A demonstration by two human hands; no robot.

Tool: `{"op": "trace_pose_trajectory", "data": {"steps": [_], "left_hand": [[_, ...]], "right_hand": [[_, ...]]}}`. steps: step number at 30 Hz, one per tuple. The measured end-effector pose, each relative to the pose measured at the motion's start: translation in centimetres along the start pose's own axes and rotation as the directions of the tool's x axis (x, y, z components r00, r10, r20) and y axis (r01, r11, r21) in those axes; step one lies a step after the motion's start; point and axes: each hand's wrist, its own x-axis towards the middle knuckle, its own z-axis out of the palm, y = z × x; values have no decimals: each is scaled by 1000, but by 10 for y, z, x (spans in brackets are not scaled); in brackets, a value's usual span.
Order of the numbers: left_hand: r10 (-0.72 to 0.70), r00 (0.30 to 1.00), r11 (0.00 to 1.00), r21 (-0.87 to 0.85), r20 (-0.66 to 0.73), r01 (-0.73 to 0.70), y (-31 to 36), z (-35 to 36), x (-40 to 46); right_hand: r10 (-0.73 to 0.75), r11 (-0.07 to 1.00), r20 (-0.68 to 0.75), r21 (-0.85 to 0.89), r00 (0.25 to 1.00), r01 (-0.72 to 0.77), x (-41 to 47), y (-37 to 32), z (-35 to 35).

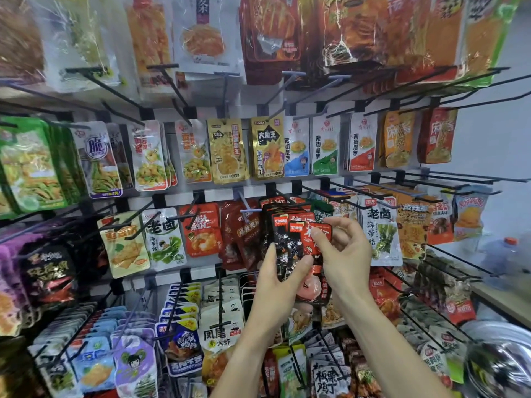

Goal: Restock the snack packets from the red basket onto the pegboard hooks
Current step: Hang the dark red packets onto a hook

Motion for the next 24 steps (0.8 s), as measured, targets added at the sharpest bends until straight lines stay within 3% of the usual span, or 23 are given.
{"op": "trace_pose_trajectory", "data": {"steps": [7, 11, 14, 24], "left_hand": [[156, 987, 987, 49, -39, -154, 1, 6, -1], [268, 963, 941, 209, 31, -268, 6, 8, -3], [247, 967, 939, 230, 70, -256, 6, 7, 0], [182, 983, 956, 230, 12, -180, 3, 5, 7]], "right_hand": [[-14, 997, -22, -74, 1000, 13, 9, 8, 3], [12, 999, -19, -51, 1000, -13, 13, 9, 6], [17, 998, -20, -60, 1000, -18, 16, 8, 8], [-12, 991, -33, -133, 999, 8, 19, 11, 6]]}}
